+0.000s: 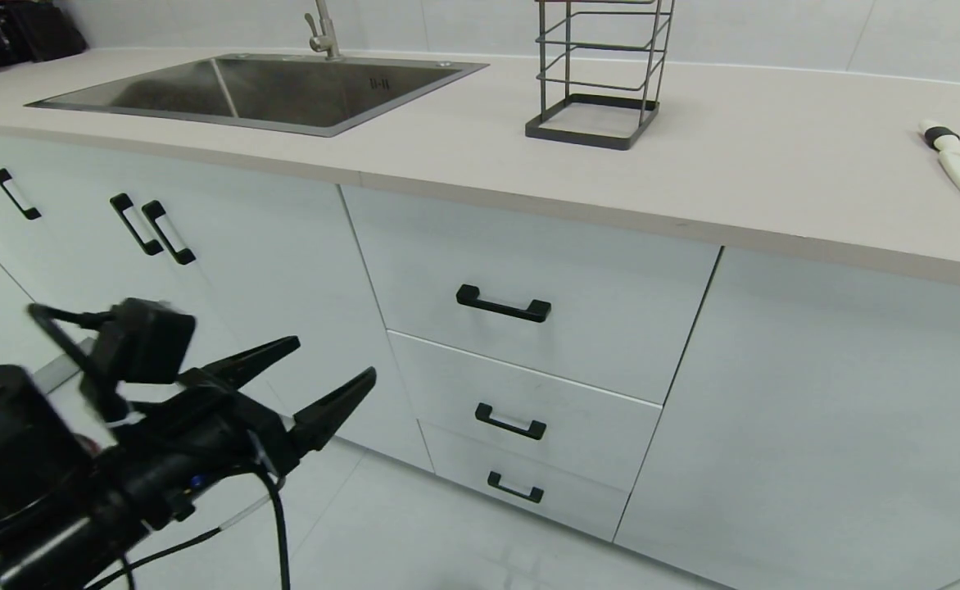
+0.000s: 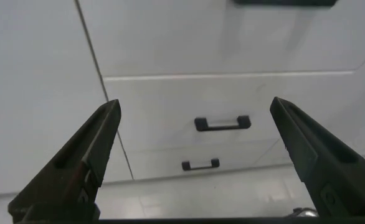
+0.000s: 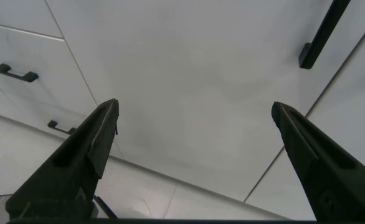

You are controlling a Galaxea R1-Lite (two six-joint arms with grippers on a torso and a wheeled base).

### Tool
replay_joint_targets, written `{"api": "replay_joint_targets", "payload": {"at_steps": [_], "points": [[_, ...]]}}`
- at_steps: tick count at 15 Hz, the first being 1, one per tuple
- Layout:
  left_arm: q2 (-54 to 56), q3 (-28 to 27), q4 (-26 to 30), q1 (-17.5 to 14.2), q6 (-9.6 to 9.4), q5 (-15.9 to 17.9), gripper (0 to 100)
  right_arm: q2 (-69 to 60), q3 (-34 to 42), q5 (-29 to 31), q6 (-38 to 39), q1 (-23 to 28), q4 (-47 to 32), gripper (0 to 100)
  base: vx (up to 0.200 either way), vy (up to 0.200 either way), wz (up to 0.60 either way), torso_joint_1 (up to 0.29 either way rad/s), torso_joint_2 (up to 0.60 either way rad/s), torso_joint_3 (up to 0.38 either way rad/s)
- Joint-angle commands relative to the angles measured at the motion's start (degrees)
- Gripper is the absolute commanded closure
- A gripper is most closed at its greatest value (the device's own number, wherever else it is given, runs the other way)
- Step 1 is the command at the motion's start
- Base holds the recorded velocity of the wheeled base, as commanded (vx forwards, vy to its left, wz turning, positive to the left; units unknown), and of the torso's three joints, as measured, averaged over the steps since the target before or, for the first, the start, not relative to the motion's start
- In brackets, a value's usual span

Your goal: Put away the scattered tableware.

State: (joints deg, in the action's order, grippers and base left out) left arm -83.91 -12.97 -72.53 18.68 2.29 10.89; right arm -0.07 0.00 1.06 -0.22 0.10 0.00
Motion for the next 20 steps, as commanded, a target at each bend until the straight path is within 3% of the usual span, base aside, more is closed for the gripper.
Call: {"api": "replay_joint_targets", "payload": {"at_steps": [1,2,3,6,9,13,15,17,18,19,20], "points": [[16.0,7.3,-0.3,-2.5,-0.01,0.0,0,0.1,0.0,0.0,0.0,0.0,0.0,0,0.0,0.0,0.0,0.0,0.0,0.0],[16.8,7.8,-0.3,-2.8,-0.01,0.0,0,0.1,0.0,0.0,0.0,0.0,0.0,0,0.0,0.0,0.0,0.0,0.0,0.0],[24.4,12.7,0.9,-4.4,-0.36,0.1,0,0.1,0.0,0.0,0.0,0.0,0.0,0,0.0,0.0,0.0,0.0,0.0,0.0],[39.9,12.9,11.2,-7.8,-0.97,0.1,0,0.1,0.0,0.0,0.0,0.0,0.0,0,0.0,0.0,0.0,0.0,0.0,0.0],[56.9,13.0,26.0,-11.6,-0.97,0.1,0,0.1,0.0,0.0,0.0,0.0,0.0,0,0.0,0.0,-0.6,0.005,0.0,0.001],[78.7,13.0,50.0,-12.3,-1.41,0.1,0,0.1,0.0,0.0,0.0,0.0,0.0,0,0.0,0.0,-0.45,0.002,0.0,0.004],[78.5,12.9,51.3,-12.3,-0.8,-0.7,0,0.1,0.0,0.0,0.0,0.0,0.0,0,0.0,0.0,0.0,0.0,0.0,0.0],[78.5,13.0,60.6,-12.3,-1.5,-5.2,0,0.1,0.0,0.0,0.0,0.0,0.0,0,0.0,0.0,0.0,0.0,0.0,0.0],[78.5,13.0,63.2,-12.4,-1.5,-5.5,0,0.1,0.0,0.0,0.0,0.0,0.0,0,0.0,0.0,0.0,0.0,0.0,0.0],[78.6,13.0,65.8,-14.2,-1.94,-6.1,0,0.1,0.0,0.0,0.0,0.0,0.0,0,0.0,0.0,-0.6,0.002,0.01,-0.002],[82.3,12.7,70.8,-18.2,-3.7,-5.4,0,0.1,0.0,0.0,0.0,0.0,0.0,0,0.0,0.0,-0.6,0.002,0.0,0.007]]}}
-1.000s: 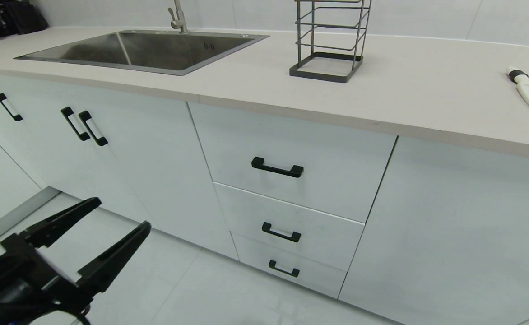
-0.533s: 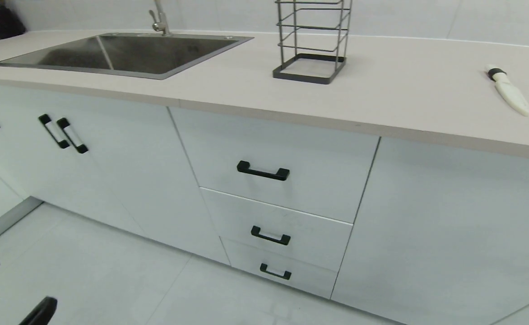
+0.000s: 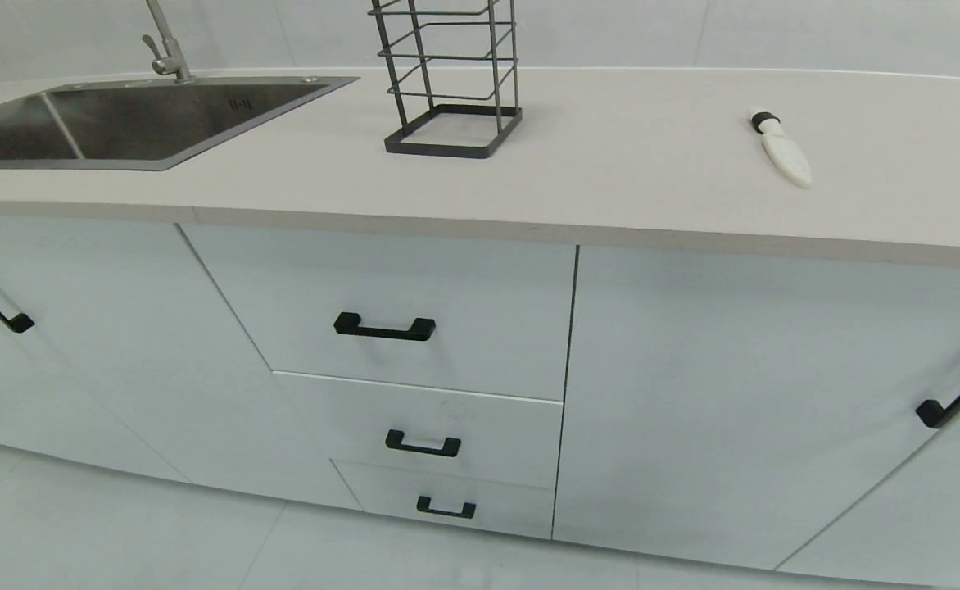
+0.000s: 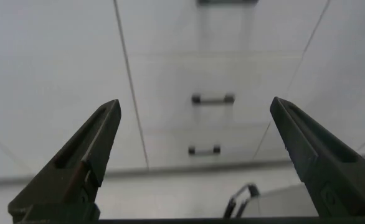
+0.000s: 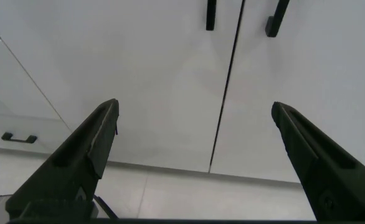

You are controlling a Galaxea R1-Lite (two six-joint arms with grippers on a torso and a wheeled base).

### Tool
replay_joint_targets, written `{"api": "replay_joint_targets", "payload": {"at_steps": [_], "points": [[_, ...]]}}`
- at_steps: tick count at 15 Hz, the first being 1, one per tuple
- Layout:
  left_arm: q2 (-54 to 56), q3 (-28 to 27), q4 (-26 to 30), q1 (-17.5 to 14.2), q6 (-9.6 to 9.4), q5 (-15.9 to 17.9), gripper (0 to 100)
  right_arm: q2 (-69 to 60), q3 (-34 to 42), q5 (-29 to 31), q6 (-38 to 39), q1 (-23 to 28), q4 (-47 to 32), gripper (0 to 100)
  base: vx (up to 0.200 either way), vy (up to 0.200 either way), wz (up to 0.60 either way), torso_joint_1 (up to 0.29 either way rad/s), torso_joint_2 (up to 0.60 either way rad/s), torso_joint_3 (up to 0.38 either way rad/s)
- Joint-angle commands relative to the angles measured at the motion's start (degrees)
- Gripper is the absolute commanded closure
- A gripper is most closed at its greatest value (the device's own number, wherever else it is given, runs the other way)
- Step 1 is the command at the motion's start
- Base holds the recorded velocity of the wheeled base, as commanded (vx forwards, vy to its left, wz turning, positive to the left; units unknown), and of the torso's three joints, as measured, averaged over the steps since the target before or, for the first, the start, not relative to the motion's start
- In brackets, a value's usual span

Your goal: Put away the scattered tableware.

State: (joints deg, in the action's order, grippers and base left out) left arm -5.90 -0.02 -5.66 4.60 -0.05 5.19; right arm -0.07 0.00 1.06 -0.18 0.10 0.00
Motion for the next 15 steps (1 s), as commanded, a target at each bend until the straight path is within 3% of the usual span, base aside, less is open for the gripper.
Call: {"api": "replay_joint_targets", "payload": {"at_steps": [1,4,5,7,9,10,12,15], "points": [[5.9,-1.6,6.7,-4.9,-3.03,0.3,0,0.1,0.0,0.0,-0.1,0.0,0.0,0,0.0,0.0,-0.6,0.002,0.0,0.007],[5.9,-0.6,4.9,-4.9,-6.37,-1.8,0,0.1,0.0,0.0,-0.1,0.0,0.0,0,0.0,0.0,-0.4,0.005,0.0,0.003],[5.9,0.0,2.9,-4.9,-7.25,-6.2,0,0.1,0.0,0.0,0.0,0.0,0.0,0,0.0,0.0,0.0,0.0,0.0,0.0],[5.9,0.0,2.8,-4.9,-5.84,-8.5,0,0.1,0.0,0.0,-0.1,0.0,0.0,0,0.0,0.0,0.0,0.0,0.0,0.0],[5.9,0.0,2.8,-4.9,-5.4,-5.8,0,0.1,0.0,0.0,0.0,0.0,0.0,0,0.0,0.0,0.0,0.0,0.0,0.0],[5.9,0.0,2.9,-4.9,-5.93,-3.6,0,0.1,0.0,0.0,0.0,0.0,0.0,0,0.0,0.0,0.0,0.0,0.0,0.0],[5.9,0.0,2.7,-4.9,-8.13,-3.1,0,0.1,0.0,0.0,-0.1,0.0,0.0,0,0.0,0.0,0.0,0.0,0.0,0.0],[5.7,-0.1,5.5,-4.5,-7.16,-1.2,0,0.1,0.0,0.0,-0.1,0.0,0.0,0,0.0,0.0,0.0,0.0,0.0,0.0]]}}
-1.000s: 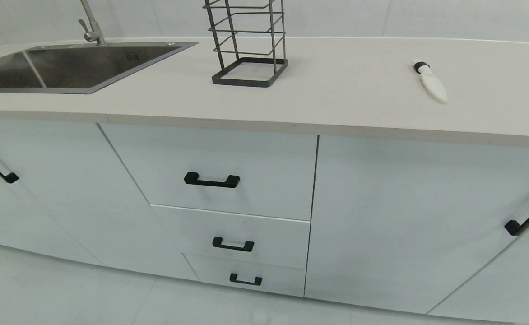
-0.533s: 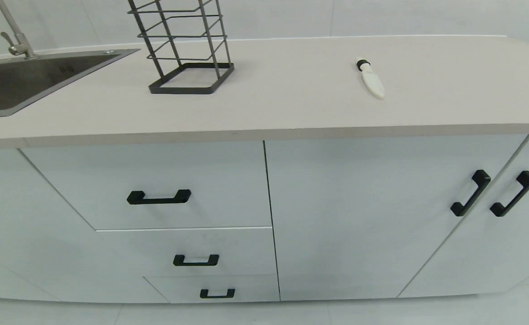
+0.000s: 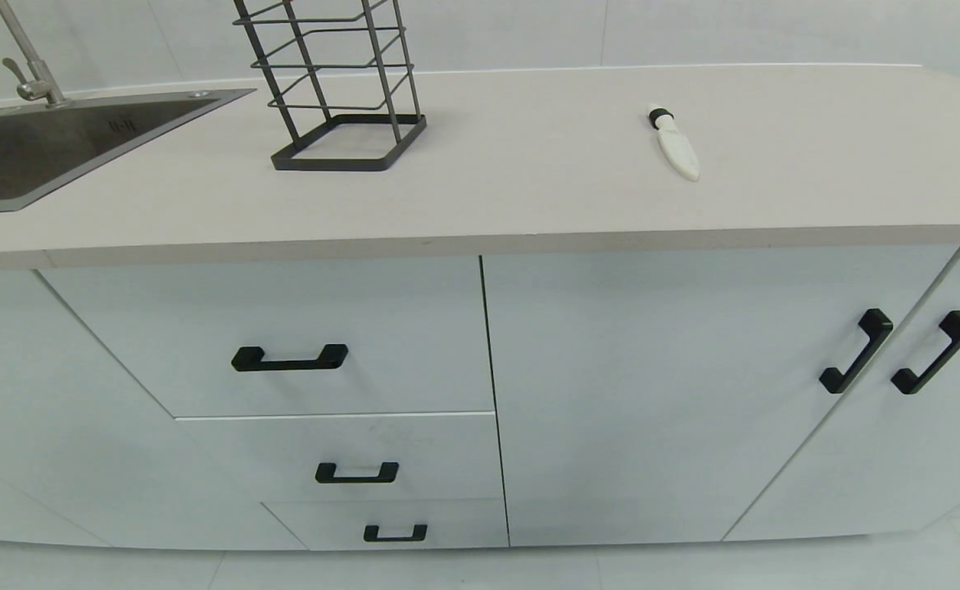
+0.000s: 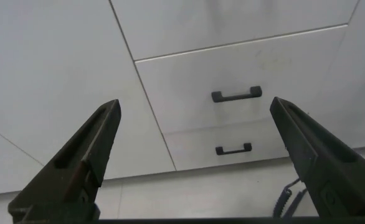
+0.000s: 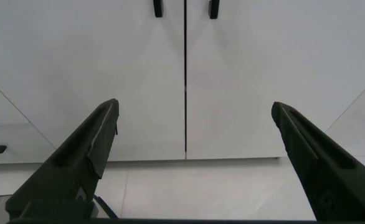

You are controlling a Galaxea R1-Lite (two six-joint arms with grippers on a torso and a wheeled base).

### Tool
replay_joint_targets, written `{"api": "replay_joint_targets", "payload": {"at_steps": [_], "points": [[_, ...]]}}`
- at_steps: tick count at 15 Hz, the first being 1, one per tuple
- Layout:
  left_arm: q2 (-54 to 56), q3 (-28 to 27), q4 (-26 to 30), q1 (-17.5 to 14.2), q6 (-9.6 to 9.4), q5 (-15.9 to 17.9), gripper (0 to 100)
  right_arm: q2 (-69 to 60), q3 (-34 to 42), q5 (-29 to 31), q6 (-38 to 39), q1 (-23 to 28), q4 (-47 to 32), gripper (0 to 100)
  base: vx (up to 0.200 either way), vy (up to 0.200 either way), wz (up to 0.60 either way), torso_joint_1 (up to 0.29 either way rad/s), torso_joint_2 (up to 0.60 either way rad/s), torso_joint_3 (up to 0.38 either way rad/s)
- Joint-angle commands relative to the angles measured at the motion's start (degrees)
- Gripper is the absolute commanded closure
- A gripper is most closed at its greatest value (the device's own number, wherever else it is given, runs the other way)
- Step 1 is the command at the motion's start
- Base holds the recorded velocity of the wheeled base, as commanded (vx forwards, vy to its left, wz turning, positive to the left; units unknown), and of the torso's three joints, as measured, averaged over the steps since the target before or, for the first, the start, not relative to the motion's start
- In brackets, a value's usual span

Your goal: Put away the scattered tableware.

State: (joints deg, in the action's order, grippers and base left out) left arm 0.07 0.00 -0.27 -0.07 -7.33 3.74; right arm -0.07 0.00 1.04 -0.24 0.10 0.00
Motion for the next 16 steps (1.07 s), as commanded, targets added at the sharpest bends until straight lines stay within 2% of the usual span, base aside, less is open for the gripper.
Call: {"api": "replay_joint_targets", "payload": {"at_steps": [1,2,5,10,12,15,16], "points": [[-0.2,-0.1,-0.2,0.2,0.82,0.3,0,0.1,0.0,0.0,0.0,0.0,0.0,0,0.0,0.0,0.0,0.0,0.0,0.0],[-0.1,-0.1,-0.1,0.2,1.7,0.1,0,0.1,0.0,0.0,0.0,0.0,0.0,0,0.0,0.0,0.0,0.0,0.0,0.0],[-0.1,-0.1,-0.1,0.2,1.53,0.2,0,0.1,0.0,0.0,-0.3,0.0,-0.1,0,0.0,0.0,0.0,0.0,0.0,0.0],[-0.1,-0.1,-0.1,0.2,2.76,-0.6,0,0.1,0.0,0.2,-0.2,0.0,0.0,0,0.0,0.0,0.0,0.0,0.0,0.0],[-0.1,-0.1,-0.1,0.2,3.81,-1.0,0,0.1,0.0,0.2,-0.1,-0.1,-0.1,0,0.2,0.0,0.0,0.066,-0.09,-0.012],[-0.1,-0.1,0.0,0.2,3.99,-1.4,0,0.1,0.0,0.2,0.0,0.0,-0.1,0,0.2,0.0,0.0,0.212,-0.08,-0.076],[-0.1,-0.1,0.0,0.2,4.07,-1.5,0,0.1,0.0,0.2,0.0,0.0,-0.1,0,0.0,0.0,0.0,0.256,-0.17,-0.183]]}}
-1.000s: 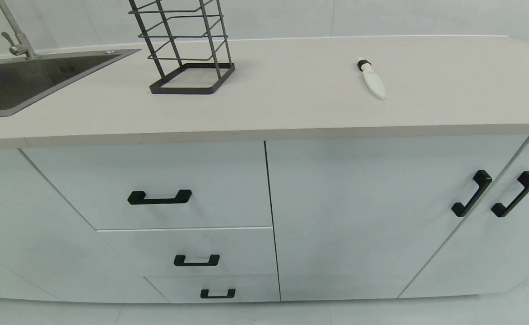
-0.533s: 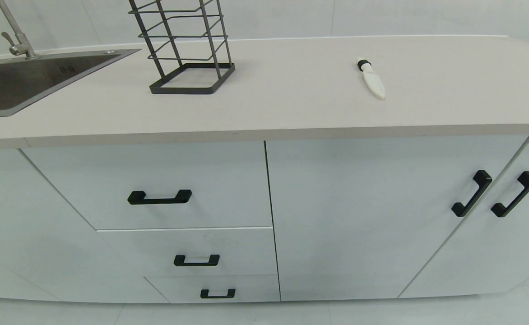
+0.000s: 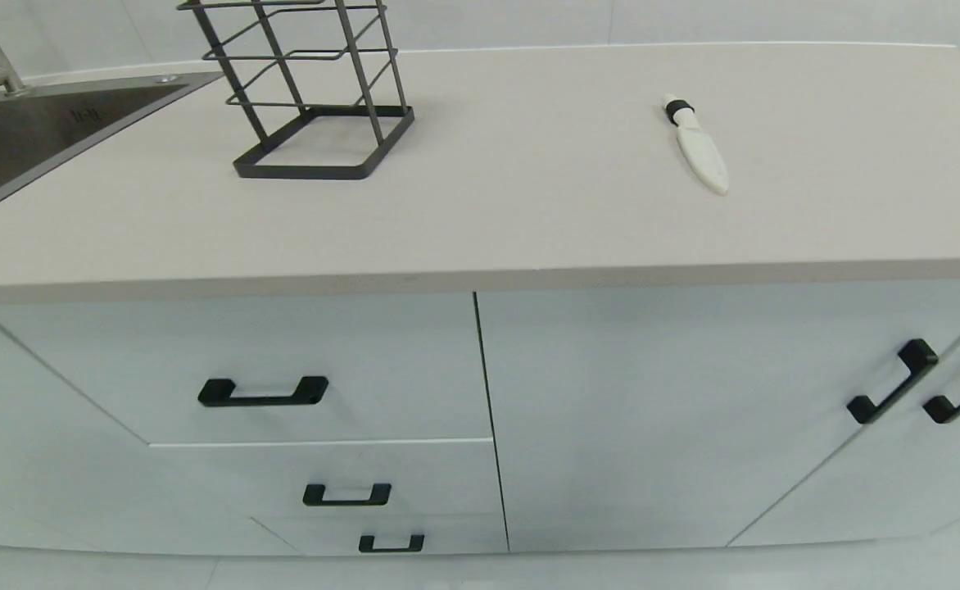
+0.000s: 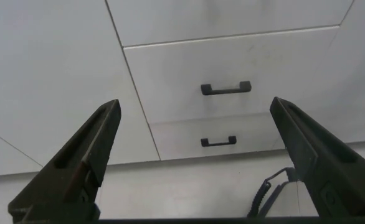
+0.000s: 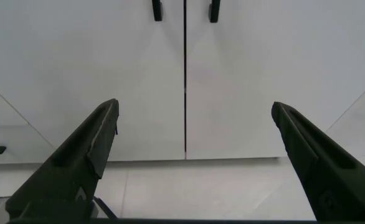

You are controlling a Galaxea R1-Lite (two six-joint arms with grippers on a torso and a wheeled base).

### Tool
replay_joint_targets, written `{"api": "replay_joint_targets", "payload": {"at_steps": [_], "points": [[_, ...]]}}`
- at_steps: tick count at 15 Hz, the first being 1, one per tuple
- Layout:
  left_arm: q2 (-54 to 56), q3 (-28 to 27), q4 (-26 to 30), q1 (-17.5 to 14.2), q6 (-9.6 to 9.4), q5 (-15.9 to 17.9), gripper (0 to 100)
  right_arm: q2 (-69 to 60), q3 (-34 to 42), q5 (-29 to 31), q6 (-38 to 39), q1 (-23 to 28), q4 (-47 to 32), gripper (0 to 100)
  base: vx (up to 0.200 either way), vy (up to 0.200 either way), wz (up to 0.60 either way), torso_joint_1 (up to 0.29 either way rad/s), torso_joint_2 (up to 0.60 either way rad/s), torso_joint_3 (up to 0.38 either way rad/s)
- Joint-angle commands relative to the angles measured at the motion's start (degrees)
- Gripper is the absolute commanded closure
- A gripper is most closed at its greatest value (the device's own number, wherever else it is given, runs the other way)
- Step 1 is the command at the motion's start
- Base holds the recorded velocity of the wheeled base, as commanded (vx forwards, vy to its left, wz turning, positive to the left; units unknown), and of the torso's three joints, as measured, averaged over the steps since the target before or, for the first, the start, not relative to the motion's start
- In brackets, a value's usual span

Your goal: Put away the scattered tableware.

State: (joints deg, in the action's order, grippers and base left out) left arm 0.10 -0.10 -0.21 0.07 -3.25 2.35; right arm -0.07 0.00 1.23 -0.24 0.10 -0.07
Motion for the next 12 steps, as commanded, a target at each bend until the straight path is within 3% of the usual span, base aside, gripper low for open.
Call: {"api": "replay_joint_targets", "payload": {"at_steps": [1,12], "points": [[-0.1,0.0,-0.1,0.0,0.0,-0.1,0,0.1,0.0,0.0,0.0,0.0,0.1,0,0.0,0.0,0.0,0.261,-0.34,-0.251],[-0.1,0.0,-0.1,0.0,0.88,0.0,0,0.1,0.0,0.0,-0.2,0.0,0.1,0,0.0,0.0,0.0,0.199,-0.55,-0.214]]}}
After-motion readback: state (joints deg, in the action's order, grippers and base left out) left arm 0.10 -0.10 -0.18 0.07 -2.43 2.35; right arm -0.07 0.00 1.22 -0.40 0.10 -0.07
